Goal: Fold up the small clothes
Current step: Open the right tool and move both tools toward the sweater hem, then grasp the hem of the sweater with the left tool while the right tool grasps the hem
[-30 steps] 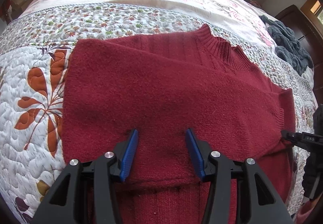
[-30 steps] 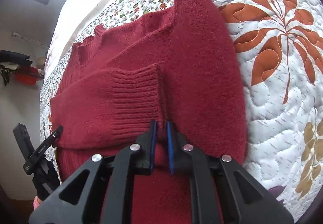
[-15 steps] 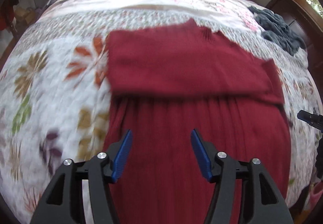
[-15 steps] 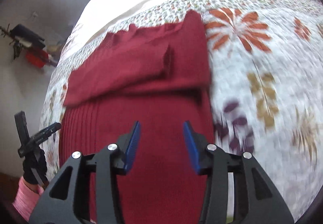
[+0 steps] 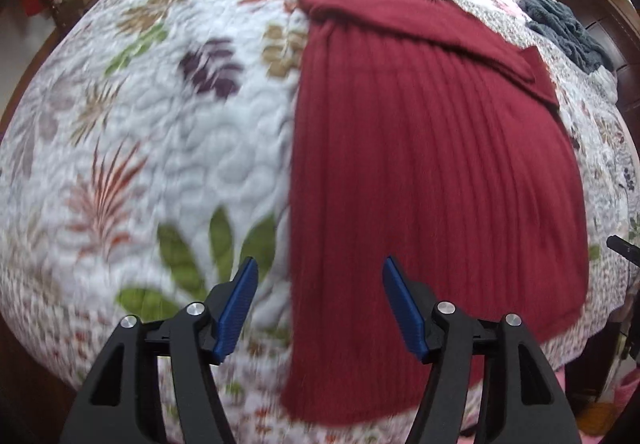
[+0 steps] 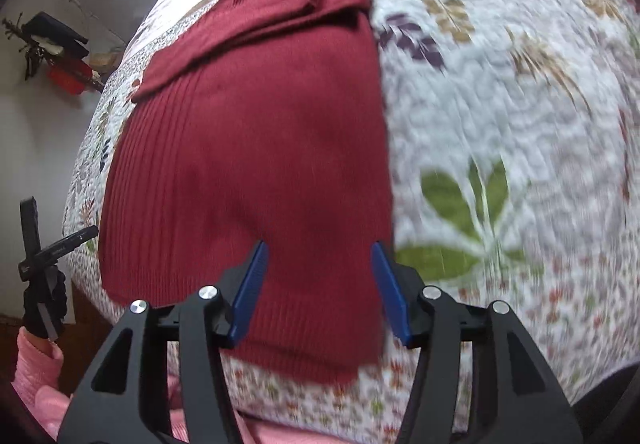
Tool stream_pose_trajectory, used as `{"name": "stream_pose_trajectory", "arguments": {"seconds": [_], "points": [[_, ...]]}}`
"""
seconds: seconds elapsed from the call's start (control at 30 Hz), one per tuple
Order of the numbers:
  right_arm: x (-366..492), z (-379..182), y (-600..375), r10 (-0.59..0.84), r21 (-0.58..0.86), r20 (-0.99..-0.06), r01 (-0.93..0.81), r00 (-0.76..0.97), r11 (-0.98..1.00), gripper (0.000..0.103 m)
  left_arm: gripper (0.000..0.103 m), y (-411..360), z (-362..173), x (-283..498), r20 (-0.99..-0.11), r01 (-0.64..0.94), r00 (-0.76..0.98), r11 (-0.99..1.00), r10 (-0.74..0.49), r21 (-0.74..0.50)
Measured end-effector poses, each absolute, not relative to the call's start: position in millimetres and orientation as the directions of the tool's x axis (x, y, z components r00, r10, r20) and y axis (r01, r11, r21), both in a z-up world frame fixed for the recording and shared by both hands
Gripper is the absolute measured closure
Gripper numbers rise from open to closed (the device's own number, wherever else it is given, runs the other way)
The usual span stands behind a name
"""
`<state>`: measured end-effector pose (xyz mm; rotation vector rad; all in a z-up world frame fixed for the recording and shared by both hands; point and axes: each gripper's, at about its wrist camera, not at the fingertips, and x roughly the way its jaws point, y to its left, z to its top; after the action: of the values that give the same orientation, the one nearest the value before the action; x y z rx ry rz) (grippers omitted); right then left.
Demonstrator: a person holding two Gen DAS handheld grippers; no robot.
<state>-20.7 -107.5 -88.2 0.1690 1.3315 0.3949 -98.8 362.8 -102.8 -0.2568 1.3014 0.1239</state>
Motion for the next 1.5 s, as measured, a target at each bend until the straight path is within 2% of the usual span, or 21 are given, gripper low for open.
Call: {"name": "stream_pose_trajectory", "arguments": {"seconds": [0.4, 0.8, 0.97, 1.07, 1.13, 1.17, 1.2, 1.23, 1.3, 1.37, 1.43, 1.5], "points": [[-80.2, -126.9, -139.8, 0.389, 0.381, -0.916, -0.084, 0.098, 0.921, 0.049, 0.037, 361.5, -118.5, -146.0, -0.969, -0.244, 0.218, 0.955, -0.113, -0.167], [-81.2, -153.5, -128.9, 0.473, 0.47, -0.878, -0.052, 0.069, 0.881, 0.05, 0.034, 346.3, -137.3, -146.0, -0.963, -0.255, 0.216, 0.942, -0.163, -0.217], [-75.9, -153.9, -121.1, 0.526, 0.524, -0.847, -0.049, 0.072, 0.85, 0.054, 0.037, 340.9, -136.9, -144.2, -0.925, -0.263, 0.239, 0.897, -0.297, -0.356], [-73.5, -156.9, -118.9, 0.542, 0.541, -0.837, -0.035, 0.076, 0.84, 0.054, 0.037, 344.1, -143.1, -144.2, -0.917, -0.291, 0.248, 0.879, -0.313, -0.379], [-71.6, -162.5, -114.4, 0.539, 0.539, -0.839, -0.031, 0.069, 0.842, 0.059, 0.037, 346.7, -145.2, -143.9, -0.909, -0.31, 0.262, 0.864, -0.323, -0.396], [-71.4, -164.2, -112.9, 0.538, 0.537, -0.84, -0.034, 0.067, 0.843, 0.062, 0.041, 347.8, -144.8, -144.9, -0.91, -0.312, 0.264, 0.864, -0.32, -0.395], [-71.3, -164.7, -110.1, 0.537, 0.535, -0.841, -0.037, 0.066, 0.844, 0.069, 0.045, 347.7, -144.0, -145.1, -0.915, -0.313, 0.262, 0.87, -0.307, -0.382], [-71.1, -164.8, -110.0, 0.537, 0.535, -0.841, -0.041, 0.066, 0.844, 0.078, 0.055, 348.4, -143.5, -145.6, -0.918, -0.314, 0.261, 0.872, -0.3, -0.375], [-70.8, -165.3, -111.3, 0.548, 0.547, -0.835, -0.034, 0.061, 0.837, 0.09, 0.065, 357.7, -144.3, -150.7, -0.922, -0.327, 0.259, 0.872, -0.288, -0.365], [-71.4, -163.9, -112.7, 0.55, 0.549, -0.833, -0.035, 0.066, 0.835, 0.095, 0.082, 374.0, -144.6, -161.4, -0.919, -0.344, 0.267, 0.862, -0.291, -0.373], [-72.0, -161.1, -114.0, 0.562, 0.56, -0.824, -0.038, 0.07, 0.827, 0.096, 0.094, 380.0, -143.1, -164.9, -0.9, -0.369, 0.286, 0.829, -0.33, -0.421], [-72.1, -154.9, -115.5, 0.584, 0.583, -0.808, -0.045, 0.08, 0.811, 0.097, 0.095, 381.4, -138.2, -166.7, -0.885, -0.373, 0.309, 0.812, -0.347, -0.449]]}}
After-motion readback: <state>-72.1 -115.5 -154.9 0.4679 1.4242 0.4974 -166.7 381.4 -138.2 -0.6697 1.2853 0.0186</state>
